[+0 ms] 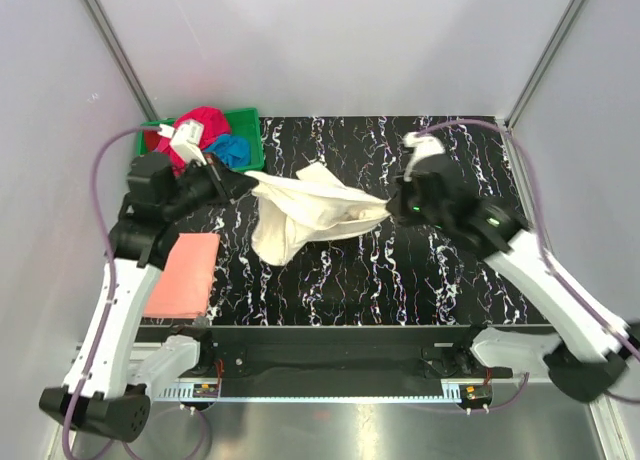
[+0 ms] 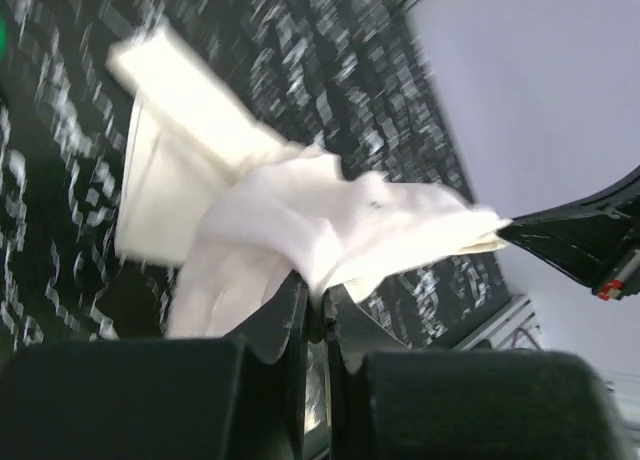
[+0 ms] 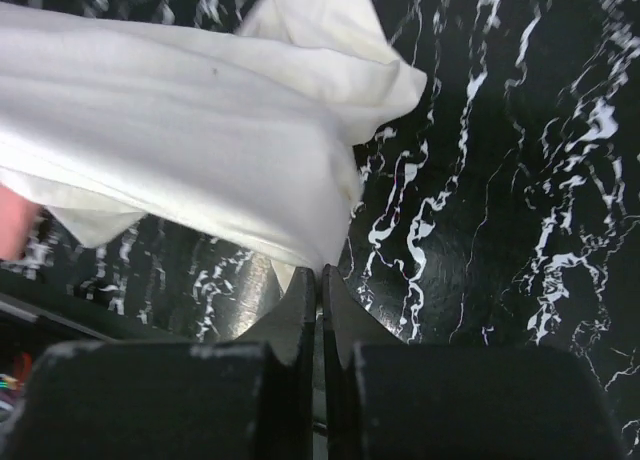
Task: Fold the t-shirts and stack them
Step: Flatten the tshirt out
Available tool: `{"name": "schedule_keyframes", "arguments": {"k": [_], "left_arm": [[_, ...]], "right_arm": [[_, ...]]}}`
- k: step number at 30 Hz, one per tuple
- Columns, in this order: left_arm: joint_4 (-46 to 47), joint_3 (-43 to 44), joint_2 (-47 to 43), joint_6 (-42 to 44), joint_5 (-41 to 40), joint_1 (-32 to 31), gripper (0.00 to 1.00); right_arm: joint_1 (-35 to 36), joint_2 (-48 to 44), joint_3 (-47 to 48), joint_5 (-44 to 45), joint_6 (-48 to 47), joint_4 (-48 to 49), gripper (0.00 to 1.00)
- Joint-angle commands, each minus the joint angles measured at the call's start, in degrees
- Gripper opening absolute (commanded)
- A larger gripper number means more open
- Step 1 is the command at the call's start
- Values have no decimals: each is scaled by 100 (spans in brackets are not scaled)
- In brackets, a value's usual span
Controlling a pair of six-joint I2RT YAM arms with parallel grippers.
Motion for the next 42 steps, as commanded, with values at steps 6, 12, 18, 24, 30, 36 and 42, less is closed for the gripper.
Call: {"name": "schedule_keyframes", "arguments": {"k": [6,12,18,24,30,36,42], "left_arm": [[993,1833,-611,-541,1230,20,0],[1510,2977,-436,-1400,1924,20,0],[2021,3663,-199,-1957,2101,20,0],[2452,3551,-207,-2370,2153,20,0],[1470,2771,-400,-1626,1786,29,0],[281,1454,-208,-1281,379,29,0],[-1714,1196,925,52,-2204,-50,39]], "right_arm": [[-30,-2269,650,254,56,-936,0],[-30,-2605,1773,-897,-41,-1121,0],[-30,-2456,2952,-1164,38,-1130,0],[-30,-2394,3323,-831,82,-902,0],[-30,-2123,3376,1247,-13,-884,0],[-73,54,3893,2922,-1530,-701,0],[-2234,2551,4656,627,-1037,-583,0]]}}
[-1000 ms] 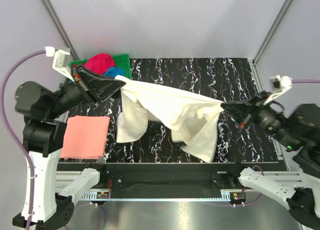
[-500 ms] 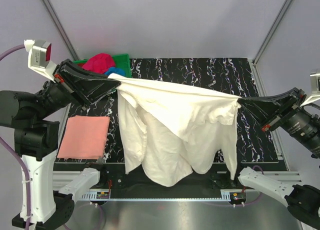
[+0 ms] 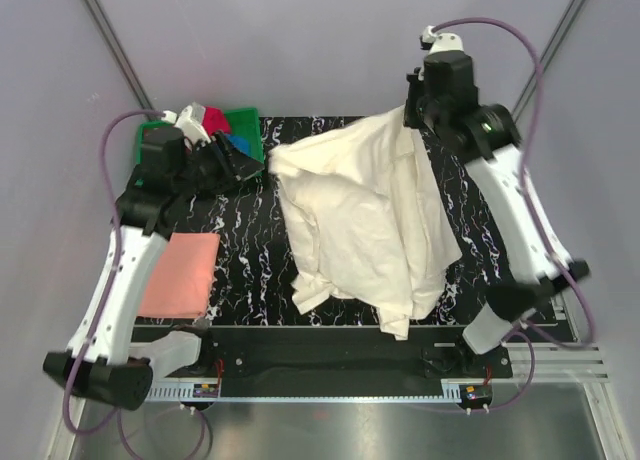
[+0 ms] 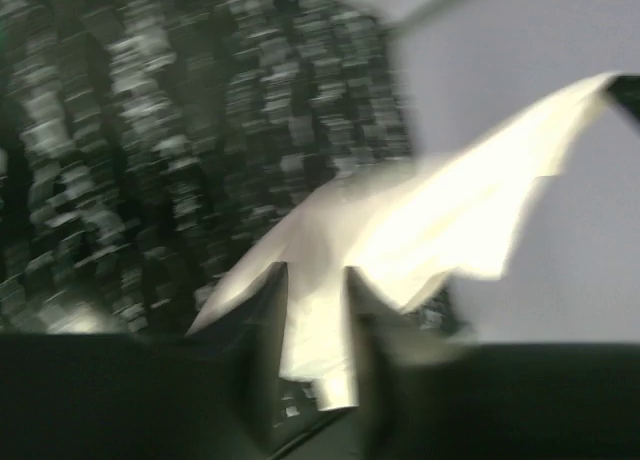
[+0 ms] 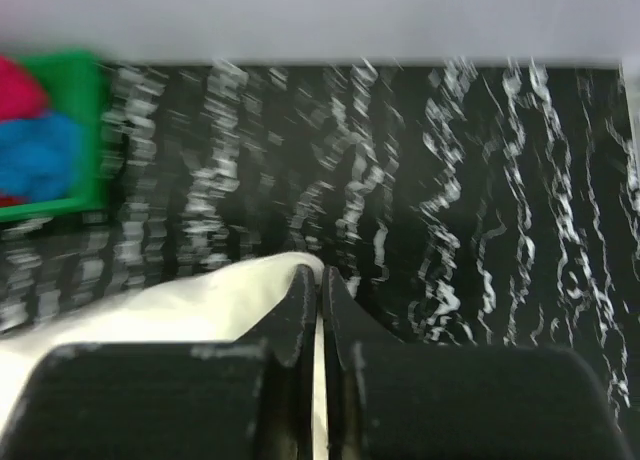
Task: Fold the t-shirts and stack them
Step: Flatten the tshirt out
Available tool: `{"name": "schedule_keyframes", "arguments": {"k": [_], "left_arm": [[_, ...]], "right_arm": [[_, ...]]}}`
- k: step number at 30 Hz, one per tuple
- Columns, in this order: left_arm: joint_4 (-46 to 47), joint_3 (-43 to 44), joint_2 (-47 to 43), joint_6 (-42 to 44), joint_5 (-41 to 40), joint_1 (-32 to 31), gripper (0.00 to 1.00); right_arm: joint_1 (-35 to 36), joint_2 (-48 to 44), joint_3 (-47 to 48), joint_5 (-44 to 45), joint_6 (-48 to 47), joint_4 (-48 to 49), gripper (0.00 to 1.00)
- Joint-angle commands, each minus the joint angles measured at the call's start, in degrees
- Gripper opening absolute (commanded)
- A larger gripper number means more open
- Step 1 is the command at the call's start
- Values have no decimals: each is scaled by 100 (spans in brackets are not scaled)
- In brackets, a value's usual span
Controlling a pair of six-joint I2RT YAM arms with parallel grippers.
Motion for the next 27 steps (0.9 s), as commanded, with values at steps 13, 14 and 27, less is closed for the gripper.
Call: {"name": "schedule_keyframes", "arguments": {"k": [13,14,27], "left_arm": [[-505,-1372,942,1392,-1038,-1223,76],[-319,-2019,706,1078,-923,-1329,76],[148,-3801,466,-146,-1563,-2139,64]], "right_arm": [[-1601,1844,-1157,-1276,246,-715,70],[-1592,1497,-2181,-1502,351,-486,72],[-1469,-1626,-6795,-3614,2091,684,49]]}}
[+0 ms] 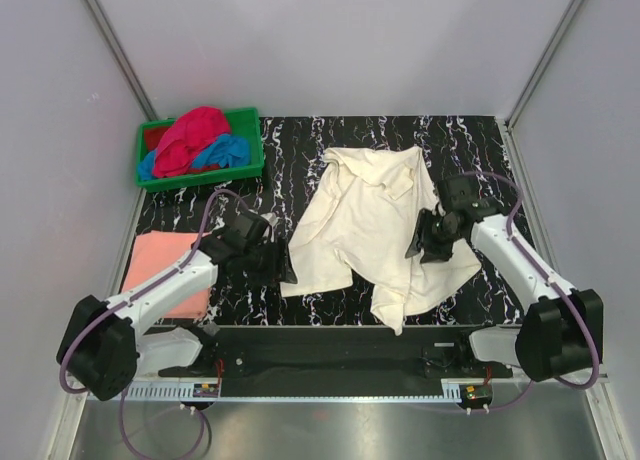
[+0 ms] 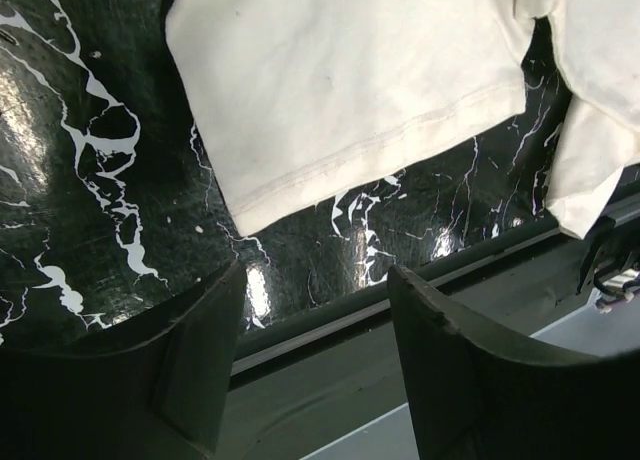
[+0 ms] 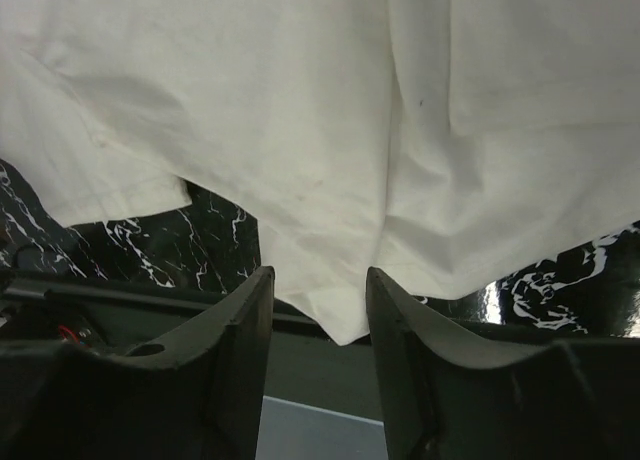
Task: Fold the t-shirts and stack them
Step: Flatten the tshirt out
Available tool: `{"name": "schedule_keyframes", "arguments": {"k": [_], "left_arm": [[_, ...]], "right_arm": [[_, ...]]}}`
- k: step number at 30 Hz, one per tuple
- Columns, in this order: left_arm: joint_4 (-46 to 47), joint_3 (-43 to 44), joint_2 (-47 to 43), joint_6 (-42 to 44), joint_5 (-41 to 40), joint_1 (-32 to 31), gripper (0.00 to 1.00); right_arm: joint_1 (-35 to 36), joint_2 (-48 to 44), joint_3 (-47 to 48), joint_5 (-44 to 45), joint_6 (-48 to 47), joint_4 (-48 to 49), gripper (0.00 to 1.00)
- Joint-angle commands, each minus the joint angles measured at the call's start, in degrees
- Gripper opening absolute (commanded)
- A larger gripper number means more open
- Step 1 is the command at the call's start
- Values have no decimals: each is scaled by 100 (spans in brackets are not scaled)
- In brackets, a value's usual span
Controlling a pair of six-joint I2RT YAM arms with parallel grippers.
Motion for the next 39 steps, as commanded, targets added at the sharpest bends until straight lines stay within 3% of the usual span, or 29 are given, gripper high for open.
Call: {"name": "schedule_keyframes", "arguments": {"k": [1,6,7,9,17,22,23,27,28,33,39], "left_arm": [[286,-184,-129,-446,-413,-25,67],[655,-413,144,-693,-370,-25,68],[647,-395,214,-693,-396,-25,66],[481,-316,381,-719,-484,-25,65],[620,-290,926,-623,-379,-25,52],[656,-18,1750,-500,-291,-25,49],[656,35,1892,-448,-256,-25,46],[823,324,2446,-281,69,10,19],[753,560,2604,-184,61,45,0],[87,1291,2368,167,-509,483,0],[-477,1942,1877,528,-1046,1310,0]], "right_arm": [[153,-228,-512,-613,603,503,49],[145,27,-1110,-421,1200,1038,51],[144,201,-1128,-324,1288,1101,46],[153,413,-1067,18,1499,1136,40],[74,1055,-796,959,1790,1435,36],[30,1687,-338,1215,1667,1400,36],[30,1758,-181,1302,1623,1383,36],[-57,2223,233,1531,1518,1339,36],[-84,2468,443,1566,1465,1347,36],[-154,3357,1523,1900,965,1242,31],[-146,4991,4114,2322,-309,874,26]]}}
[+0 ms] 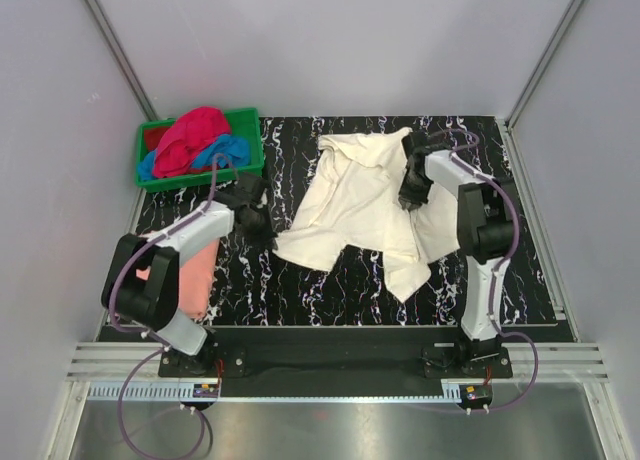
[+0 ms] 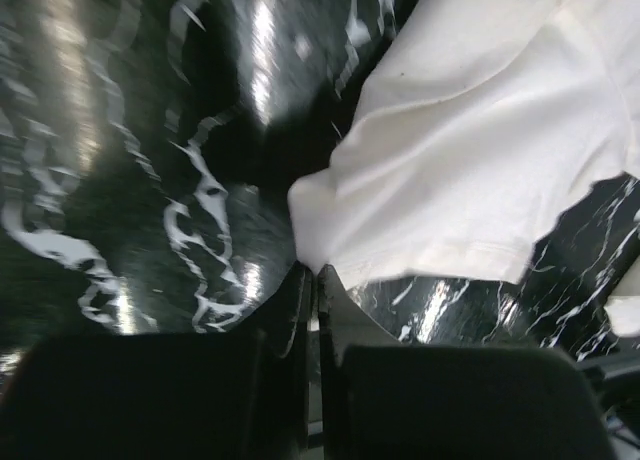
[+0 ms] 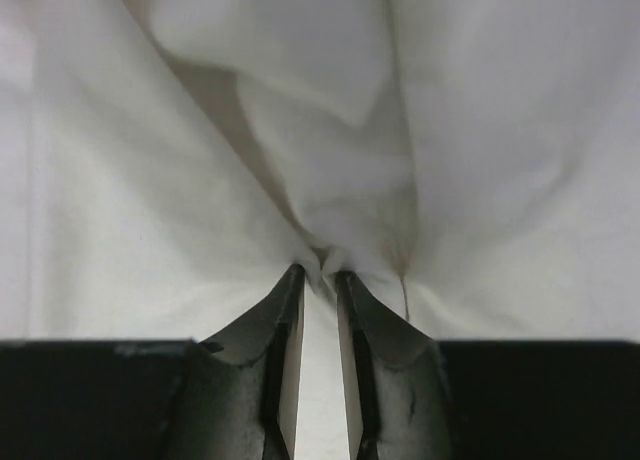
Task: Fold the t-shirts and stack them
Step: Flatten the tshirt out
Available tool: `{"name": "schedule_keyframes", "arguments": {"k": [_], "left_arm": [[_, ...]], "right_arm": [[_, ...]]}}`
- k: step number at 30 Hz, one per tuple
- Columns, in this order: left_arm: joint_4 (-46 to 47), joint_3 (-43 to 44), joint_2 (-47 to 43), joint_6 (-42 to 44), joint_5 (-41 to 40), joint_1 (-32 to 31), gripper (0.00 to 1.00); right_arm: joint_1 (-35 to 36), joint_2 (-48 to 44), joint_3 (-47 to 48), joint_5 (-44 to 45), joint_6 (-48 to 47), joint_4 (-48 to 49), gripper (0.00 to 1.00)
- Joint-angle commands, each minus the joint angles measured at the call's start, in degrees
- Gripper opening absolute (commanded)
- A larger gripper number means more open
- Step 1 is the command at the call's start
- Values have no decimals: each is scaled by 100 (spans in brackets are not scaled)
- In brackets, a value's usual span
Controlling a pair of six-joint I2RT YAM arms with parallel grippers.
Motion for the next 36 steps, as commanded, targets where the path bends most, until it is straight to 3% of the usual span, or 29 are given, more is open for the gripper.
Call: {"name": "schedule_keyframes", "arguments": {"k": [1,4,7,9,10,12,13,14,16,19,22,27,31,36], "left_arm": [[-456,356,-511,382,-635,386,0],[-606,278,-678,557,-706,545,0],[-650,128,-810,576,-698,563,0],[-537,31,-898,549,-663,580,0],[-484,-47,-933,532,-541,580,0],[-395,-109,-1030,488,-330,580,0],[-352,-171,-1056,453,-276,580,0],[-282,-215,-1126,435,-224,571,0],[-255,-311,-1197,409,-153,563,0],[-263,-382,-1337,400,-127,563,0],[-185,-592,-1644,321,-92,562,0],[-70,-786,-1794,198,-65,554,0],[9,-927,-1882,154,-56,554,0],[44,-953,-1909,171,-109,554,0]], "right_arm": [[-25,904,1537,659,-1003,-80,26],[-25,1459,3617,660,-1460,-747,36],[-17,1340,4178,354,-1217,-1705,49],[-25,832,3506,107,-1058,-1787,56],[-25,81,2397,-225,-935,-1655,58],[-17,-1132,1187,-639,-742,-1094,59],[27,-1497,94,-1207,-497,-900,57],[114,-1822,-405,-1448,-373,-602,56],[656,-2533,-1510,-1887,-13,-424,55],[1387,-3037,-2462,-1750,470,-90,57],[2264,-3179,-3026,-1409,779,157,62],[2760,-3153,-3292,-923,929,252,60],[3181,-3065,-3485,-765,1254,385,52],[3323,-3091,-3731,-344,1781,376,54]]}}
